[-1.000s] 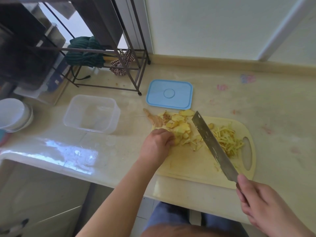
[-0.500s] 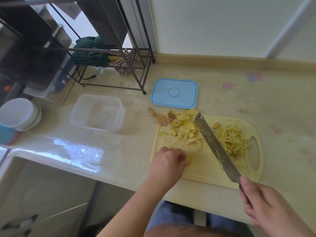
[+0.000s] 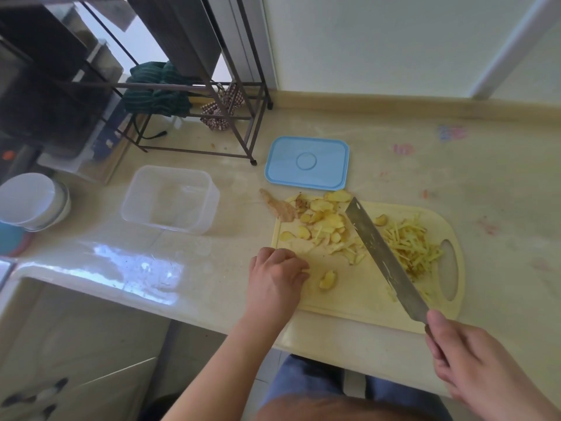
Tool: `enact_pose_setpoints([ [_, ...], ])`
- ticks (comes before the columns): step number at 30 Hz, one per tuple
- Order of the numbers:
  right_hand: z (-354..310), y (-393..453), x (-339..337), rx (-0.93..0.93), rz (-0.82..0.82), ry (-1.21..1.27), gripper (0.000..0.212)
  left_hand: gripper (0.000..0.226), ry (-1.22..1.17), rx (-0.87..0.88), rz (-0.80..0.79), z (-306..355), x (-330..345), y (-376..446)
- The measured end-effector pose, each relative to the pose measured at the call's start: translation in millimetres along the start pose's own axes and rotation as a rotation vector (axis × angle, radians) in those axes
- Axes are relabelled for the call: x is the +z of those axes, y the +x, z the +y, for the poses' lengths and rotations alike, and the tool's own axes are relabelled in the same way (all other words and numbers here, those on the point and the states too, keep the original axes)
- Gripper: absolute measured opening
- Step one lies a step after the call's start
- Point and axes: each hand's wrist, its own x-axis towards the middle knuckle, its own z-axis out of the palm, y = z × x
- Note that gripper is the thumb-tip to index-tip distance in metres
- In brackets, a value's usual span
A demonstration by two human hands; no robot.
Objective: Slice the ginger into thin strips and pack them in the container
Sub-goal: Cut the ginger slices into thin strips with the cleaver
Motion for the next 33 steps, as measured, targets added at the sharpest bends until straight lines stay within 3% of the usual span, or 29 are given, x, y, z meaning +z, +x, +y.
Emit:
enact_pose_setpoints([
  [7, -0.5, -0.3, -4.7, 0.011, 0.010, 0.013, 0.091, 0.052, -0.302, -0.269, -0.407, 30.1, -10.9, 11.1],
  [13, 4.9, -2.1, -3.1, 0.026, 0.011, 0.017, 0.090, 0.050, -0.073, -0.201, -0.481, 34.4, -12.8, 25.7],
  [17, 6.0, -2.8, -3.1, 0.052, 0.001, 0.046, 0.088, 0.039, -0.083, -0.154, -0.488, 33.4, -15.5, 27.5],
  [20, 6.0, -1.3, -4.3, 0.049, 0.006, 0.045, 0.089, 0.021, -0.065, -0.002, -0.469, 29.9, -19.1, 24.4],
  [22, 5.6, -0.1, -5.5, 0.045, 0.013, 0.045, 0.090, 0.015, -0.062, 0.063, -0.365, 22.6, -18.4, 25.4],
  [26, 5.5, 1.4, -6.5, 0.038, 0.014, 0.051, 0.088, 0.018, -0.053, -0.107, 0.018, -3.6, -7.0, 45.4],
  [30, 6.8, 2.5, -6.8, 0.034, 0.019, 0.036, 0.088, 0.026, 0.063, -0.076, 0.034, -8.1, 7.3, 57.1],
  [33, 6.8, 1.8, -6.5, 0.034, 0.010, 0.038, 0.083, 0.015, 0.081, -0.059, 0.065, -5.8, 10.9, 56.7],
])
